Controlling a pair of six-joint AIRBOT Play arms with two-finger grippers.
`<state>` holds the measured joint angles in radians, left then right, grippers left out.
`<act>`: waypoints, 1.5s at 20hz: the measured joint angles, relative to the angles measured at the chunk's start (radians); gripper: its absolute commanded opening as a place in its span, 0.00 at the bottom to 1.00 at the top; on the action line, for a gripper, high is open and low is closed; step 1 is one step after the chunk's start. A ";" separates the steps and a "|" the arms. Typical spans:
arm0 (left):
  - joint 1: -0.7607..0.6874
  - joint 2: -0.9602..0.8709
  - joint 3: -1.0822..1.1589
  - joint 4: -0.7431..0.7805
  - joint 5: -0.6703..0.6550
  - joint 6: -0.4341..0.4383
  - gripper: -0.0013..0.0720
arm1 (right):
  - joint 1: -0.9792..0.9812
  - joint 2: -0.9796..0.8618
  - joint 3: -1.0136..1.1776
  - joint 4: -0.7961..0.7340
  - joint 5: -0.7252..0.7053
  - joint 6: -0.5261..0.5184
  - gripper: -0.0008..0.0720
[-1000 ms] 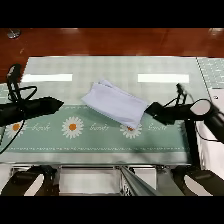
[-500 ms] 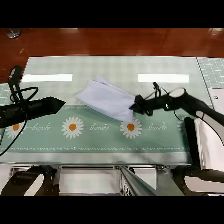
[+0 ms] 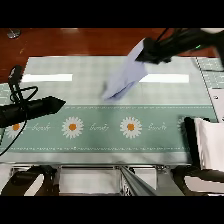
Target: Fold the shirts.
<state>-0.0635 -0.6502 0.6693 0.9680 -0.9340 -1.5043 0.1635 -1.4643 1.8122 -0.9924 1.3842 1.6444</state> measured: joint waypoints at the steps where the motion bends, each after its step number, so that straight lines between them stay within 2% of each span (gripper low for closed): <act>1: 0.000 0.000 0.000 0.000 0.000 0.000 0.05 | -0.024 0.021 0.047 -0.051 0.052 0.032 0.03; 6: 0.000 0.000 0.000 -0.013 -0.001 0.000 0.05 | -0.222 0.164 0.140 -0.256 0.282 0.155 0.03; 10: 0.000 0.000 0.000 -0.018 -0.001 0.000 0.04 | -0.448 0.319 0.097 -0.352 0.407 0.200 0.03; 13: 0.000 0.000 0.000 -0.019 -0.001 0.000 0.04 | -0.633 0.498 -0.103 -0.438 0.443 0.196 0.03; 16: 0.000 0.000 0.000 -0.019 -0.001 0.000 0.05 | -0.819 0.721 -0.419 -0.545 0.459 0.166 0.04; 17: -0.001 0.000 0.000 -0.021 -0.001 0.000 0.05 | -0.880 0.802 -0.533 -0.597 0.463 0.158 0.15; 18: -0.004 0.000 0.000 -0.023 -0.001 0.000 0.05 | -0.938 0.880 -0.645 -0.644 0.464 0.153 0.53; 19: -0.010 0.000 0.000 -0.024 0.000 0.000 0.04 | -0.985 0.945 -0.740 -0.680 0.465 0.149 0.85; 20: -0.018 0.000 0.000 -0.024 0.000 0.000 0.04 | -1.027 1.002 -0.827 -0.707 0.466 0.147 0.88; 22: -0.029 -0.002 0.006 -0.026 0.000 0.005 0.04 | -1.078 1.051 -0.925 -0.717 0.441 0.136 0.87; 23: -0.028 -0.008 0.023 -0.026 0.003 0.010 0.04 | -1.093 1.046 -0.935 -0.689 0.415 0.127 0.83; 24: -0.022 -0.022 0.053 -0.026 0.002 0.014 0.04 | -1.104 1.019 -0.920 -0.622 0.368 0.117 0.59; 25: -0.013 -0.047 0.103 -0.026 -0.005 0.018 0.04 | -1.106 0.978 -0.886 -0.526 0.322 0.107 0.23; 26: -0.006 -0.081 0.164 -0.024 -0.013 0.021 0.04 | -1.092 0.922 -0.837 -0.396 0.271 0.090 0.03; 28: -0.006 -0.182 0.338 -0.025 -0.050 0.025 0.04 | -0.984 0.794 -0.722 -0.113 0.156 0.027 0.03; 30: -0.037 -0.308 0.541 -0.019 -0.093 0.027 0.04 | -0.776 0.659 -0.606 0.024 0.060 -0.034 0.03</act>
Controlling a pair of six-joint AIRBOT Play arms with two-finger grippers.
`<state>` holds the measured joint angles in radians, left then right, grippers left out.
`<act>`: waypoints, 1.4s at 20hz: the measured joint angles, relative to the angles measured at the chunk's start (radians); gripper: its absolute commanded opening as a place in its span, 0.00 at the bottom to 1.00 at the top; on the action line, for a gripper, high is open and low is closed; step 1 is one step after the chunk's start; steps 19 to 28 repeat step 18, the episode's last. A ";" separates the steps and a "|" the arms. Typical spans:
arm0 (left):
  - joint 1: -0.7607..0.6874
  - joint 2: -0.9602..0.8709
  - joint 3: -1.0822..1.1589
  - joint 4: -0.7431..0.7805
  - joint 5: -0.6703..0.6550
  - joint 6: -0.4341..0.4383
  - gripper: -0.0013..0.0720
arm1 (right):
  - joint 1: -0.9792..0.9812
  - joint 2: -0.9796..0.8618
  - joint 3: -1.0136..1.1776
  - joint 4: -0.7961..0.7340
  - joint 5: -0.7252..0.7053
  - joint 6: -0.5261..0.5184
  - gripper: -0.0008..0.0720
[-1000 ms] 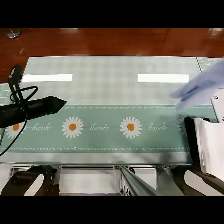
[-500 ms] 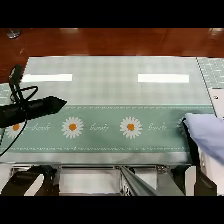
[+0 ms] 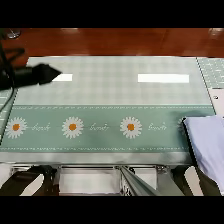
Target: Fold the shirts.
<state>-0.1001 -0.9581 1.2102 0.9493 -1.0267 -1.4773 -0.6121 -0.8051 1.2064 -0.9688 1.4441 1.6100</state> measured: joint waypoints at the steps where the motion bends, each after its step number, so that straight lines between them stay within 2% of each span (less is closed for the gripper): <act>1: -0.025 -0.053 0.076 0.013 -0.023 0.000 0.04 | 0.122 -0.065 0.042 -0.011 -0.031 -0.019 0.03; 3: -0.085 -0.137 0.150 0.098 -0.052 -0.032 0.04 | 0.375 -0.192 0.084 -0.142 -0.079 -0.028 0.03; 5: -0.135 -0.193 0.136 0.237 -0.075 -0.096 0.04 | 0.569 -0.310 0.077 -0.328 -0.124 0.008 0.03; 9: -0.160 -0.245 0.074 0.418 -0.081 -0.180 0.04 | 0.740 -0.465 0.057 -0.522 -0.198 0.076 0.03; 14: -0.163 -0.262 0.054 0.486 -0.097 -0.201 0.04 | 0.792 -0.517 0.051 -0.591 -0.214 0.110 0.03; 28: -0.164 -0.266 0.050 0.502 -0.098 -0.206 0.04 | 0.801 -0.526 0.050 -0.604 -0.218 0.116 0.03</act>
